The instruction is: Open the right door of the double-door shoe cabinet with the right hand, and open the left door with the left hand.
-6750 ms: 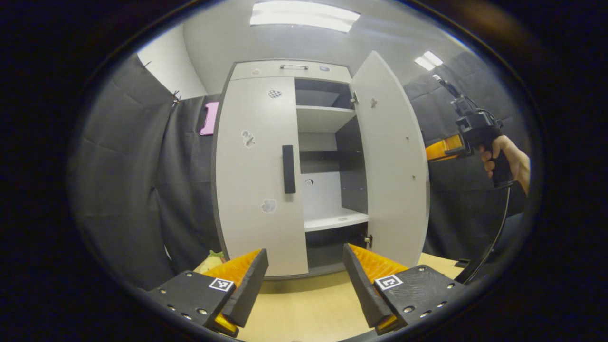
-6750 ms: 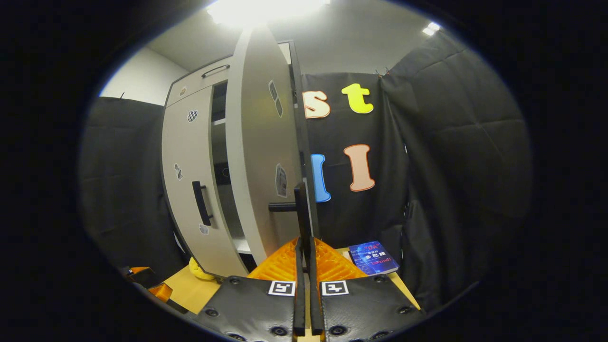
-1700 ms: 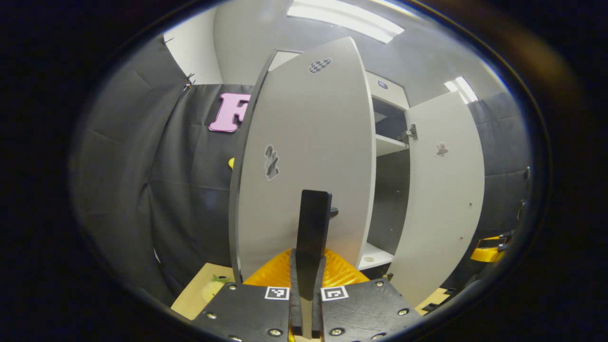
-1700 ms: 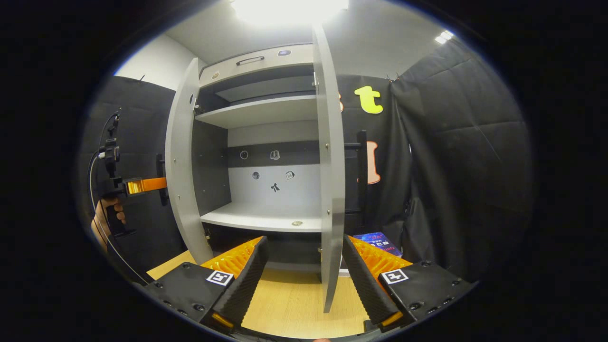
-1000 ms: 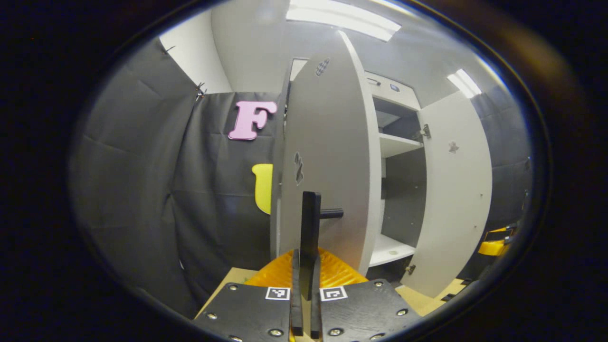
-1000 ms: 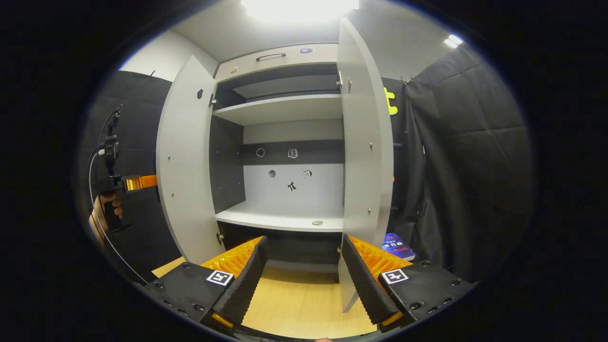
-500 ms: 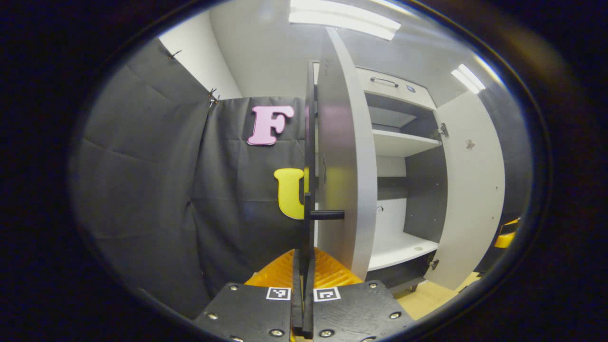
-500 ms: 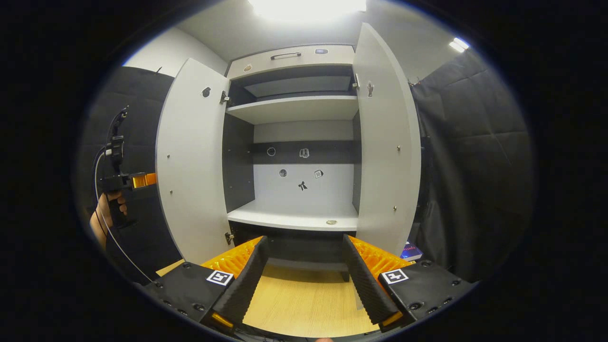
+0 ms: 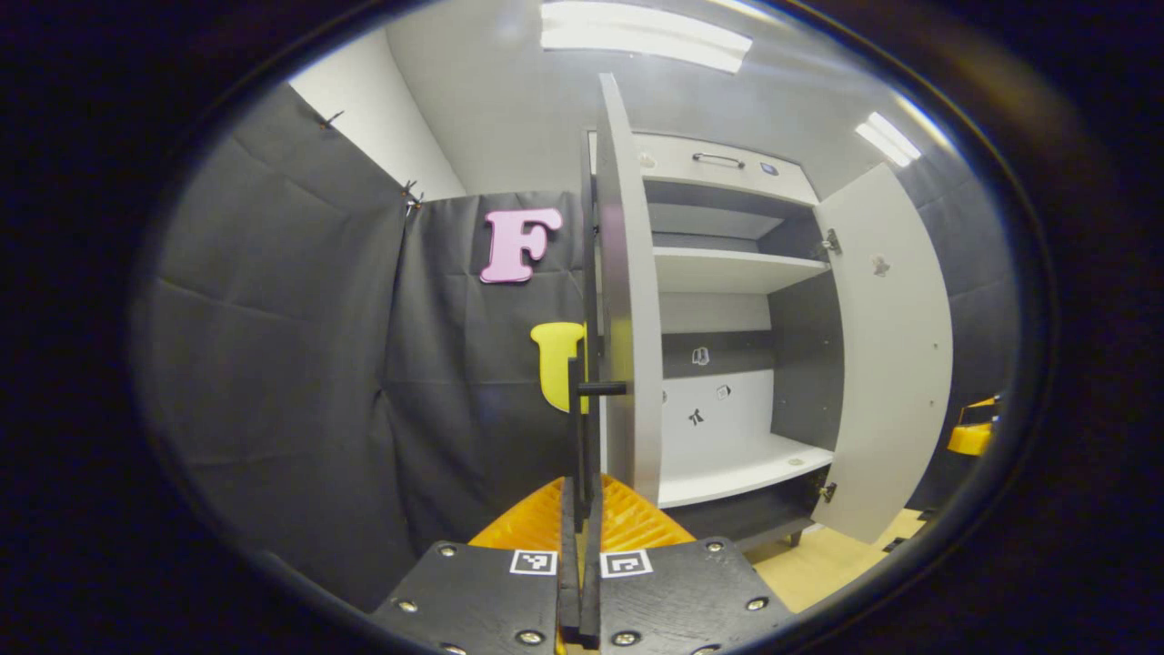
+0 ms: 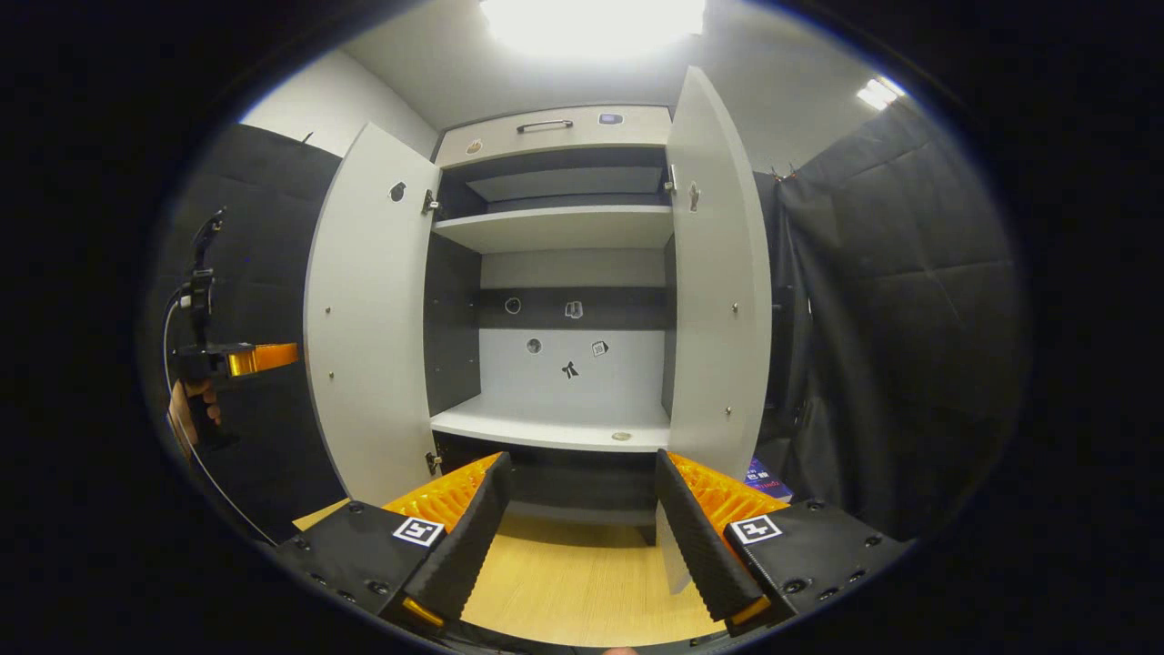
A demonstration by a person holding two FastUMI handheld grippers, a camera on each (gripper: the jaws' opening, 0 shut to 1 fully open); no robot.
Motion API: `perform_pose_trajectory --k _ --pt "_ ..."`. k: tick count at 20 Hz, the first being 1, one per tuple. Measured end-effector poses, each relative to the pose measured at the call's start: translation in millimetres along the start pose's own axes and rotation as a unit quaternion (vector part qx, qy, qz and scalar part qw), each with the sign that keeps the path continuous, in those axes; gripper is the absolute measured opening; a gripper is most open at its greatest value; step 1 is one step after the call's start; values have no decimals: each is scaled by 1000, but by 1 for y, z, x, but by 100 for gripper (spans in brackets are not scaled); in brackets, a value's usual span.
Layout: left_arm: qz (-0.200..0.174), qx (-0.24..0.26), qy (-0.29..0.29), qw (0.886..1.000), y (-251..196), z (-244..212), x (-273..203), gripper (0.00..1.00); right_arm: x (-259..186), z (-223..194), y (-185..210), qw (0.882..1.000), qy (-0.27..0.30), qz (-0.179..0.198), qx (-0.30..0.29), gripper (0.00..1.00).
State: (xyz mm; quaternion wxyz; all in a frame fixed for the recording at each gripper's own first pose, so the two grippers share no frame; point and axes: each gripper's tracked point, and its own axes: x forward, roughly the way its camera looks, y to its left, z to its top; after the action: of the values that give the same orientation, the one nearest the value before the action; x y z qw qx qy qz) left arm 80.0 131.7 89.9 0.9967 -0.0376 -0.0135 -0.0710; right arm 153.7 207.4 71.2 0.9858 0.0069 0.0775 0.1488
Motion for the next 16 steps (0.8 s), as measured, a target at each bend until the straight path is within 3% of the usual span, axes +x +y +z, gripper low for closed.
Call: perform_pose_trajectory --k 8,9,10,12,16 --pt "1 13 20 1000 -59 -9 -74 2 -24 0 -31 1000 -18 -2 5 98" --pt "4 14 22 1000 -62 -12 -81 2 -28 -1 -35 1000 -23 -7 4 94" --pt "7 14 24 1000 -64 -18 -88 2 -32 -1 -39 1000 -27 -11 2 98" --pt "16 14 31 999 -66 -28 -102 2 -38 -4 -44 999 -32 -18 -1 94" --pt "31 16 45 998 -72 -44 -121 2 -53 -6 -57 999 -42 -31 -3 98"
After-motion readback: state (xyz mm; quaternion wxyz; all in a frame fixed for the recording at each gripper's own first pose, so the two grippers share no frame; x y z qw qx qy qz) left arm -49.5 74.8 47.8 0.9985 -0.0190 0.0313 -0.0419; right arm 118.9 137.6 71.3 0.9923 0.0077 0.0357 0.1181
